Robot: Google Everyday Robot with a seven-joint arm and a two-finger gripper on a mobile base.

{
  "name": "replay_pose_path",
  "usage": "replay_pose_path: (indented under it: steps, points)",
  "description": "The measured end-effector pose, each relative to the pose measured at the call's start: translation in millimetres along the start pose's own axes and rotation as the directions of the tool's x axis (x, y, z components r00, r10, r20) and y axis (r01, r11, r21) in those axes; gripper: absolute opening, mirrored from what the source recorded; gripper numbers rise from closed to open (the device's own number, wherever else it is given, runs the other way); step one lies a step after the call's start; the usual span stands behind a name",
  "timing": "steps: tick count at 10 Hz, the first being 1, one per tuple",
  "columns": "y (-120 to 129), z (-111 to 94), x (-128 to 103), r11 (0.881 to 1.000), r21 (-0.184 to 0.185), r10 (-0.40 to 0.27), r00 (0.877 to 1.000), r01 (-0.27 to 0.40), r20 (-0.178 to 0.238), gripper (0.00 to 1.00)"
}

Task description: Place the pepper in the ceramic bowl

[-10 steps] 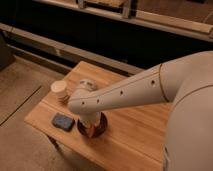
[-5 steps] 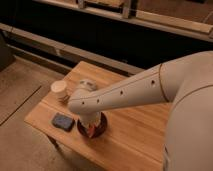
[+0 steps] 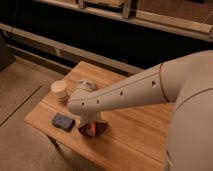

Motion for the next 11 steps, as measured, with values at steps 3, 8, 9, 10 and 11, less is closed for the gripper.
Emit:
replay_pose_path:
  steps: [3, 8, 9, 10, 11]
  points:
    - [-15, -16, 3, 0.998, 0.044, 0.038, 0.998, -0.040, 0.042, 0.80]
    - [-40, -25, 13, 0.985, 0.101, 0.134, 0.989, -0.139, 0.061, 0.80]
    - [-40, -25, 13, 0.985, 0.101, 0.134, 0.989, -0.139, 0.061, 0.80]
    - [-40, -25, 13, 0.985, 0.101, 0.134, 0.989, -0.139, 0.061, 0.80]
    - [-40, -24, 13, 0.985, 0.101, 0.134, 0.989, -0.139, 0.059, 0.80]
